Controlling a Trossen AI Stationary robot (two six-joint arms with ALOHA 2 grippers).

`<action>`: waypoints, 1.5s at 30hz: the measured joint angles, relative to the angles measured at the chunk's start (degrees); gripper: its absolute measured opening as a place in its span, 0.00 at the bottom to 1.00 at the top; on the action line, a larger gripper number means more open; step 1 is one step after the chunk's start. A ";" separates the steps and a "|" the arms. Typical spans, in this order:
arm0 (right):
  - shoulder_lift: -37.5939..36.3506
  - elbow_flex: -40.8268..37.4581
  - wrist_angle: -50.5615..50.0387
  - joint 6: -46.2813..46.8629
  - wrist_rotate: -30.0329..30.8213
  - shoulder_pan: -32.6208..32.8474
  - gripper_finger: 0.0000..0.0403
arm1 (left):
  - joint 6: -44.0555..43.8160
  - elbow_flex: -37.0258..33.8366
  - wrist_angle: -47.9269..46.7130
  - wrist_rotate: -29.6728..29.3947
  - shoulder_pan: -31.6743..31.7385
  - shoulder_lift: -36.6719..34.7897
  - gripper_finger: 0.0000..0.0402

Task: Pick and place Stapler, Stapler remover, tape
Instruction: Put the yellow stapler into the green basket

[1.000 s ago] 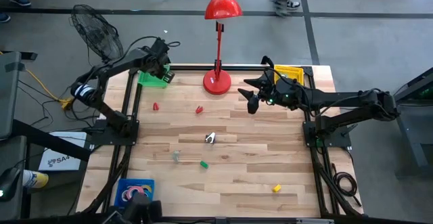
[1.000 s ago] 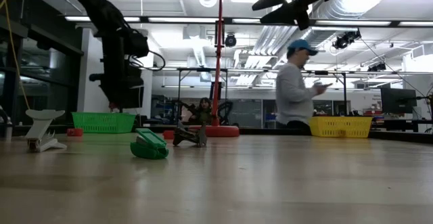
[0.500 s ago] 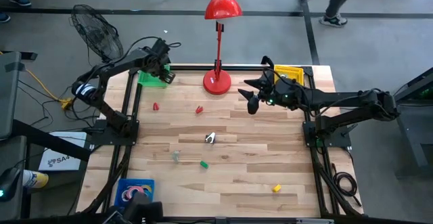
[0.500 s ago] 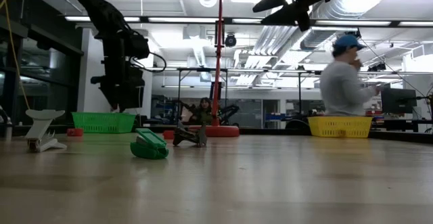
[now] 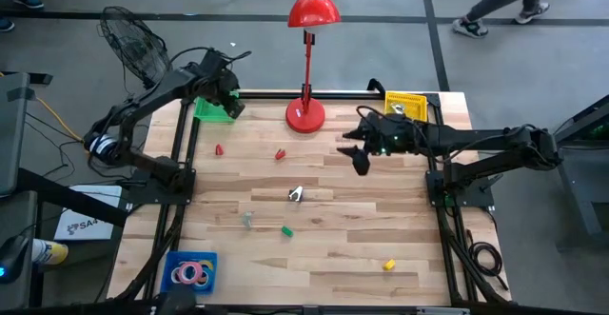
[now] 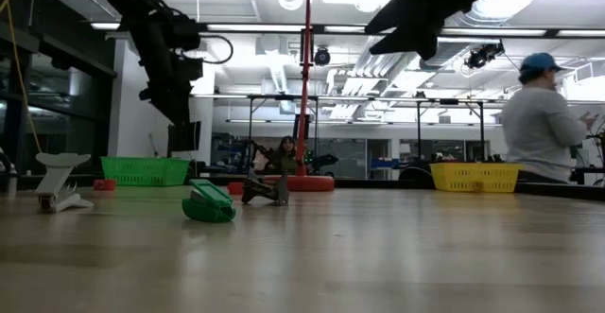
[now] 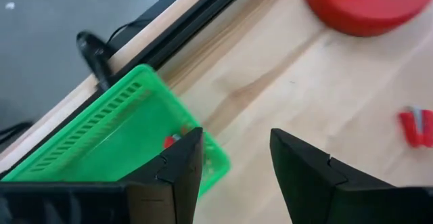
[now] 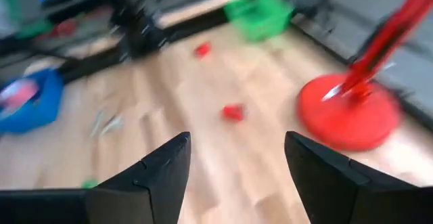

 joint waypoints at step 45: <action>15.63 -0.02 -27.69 10.82 -5.39 53.44 0.57 | -12.48 -0.02 -0.70 -6.19 -45.51 -5.34 0.42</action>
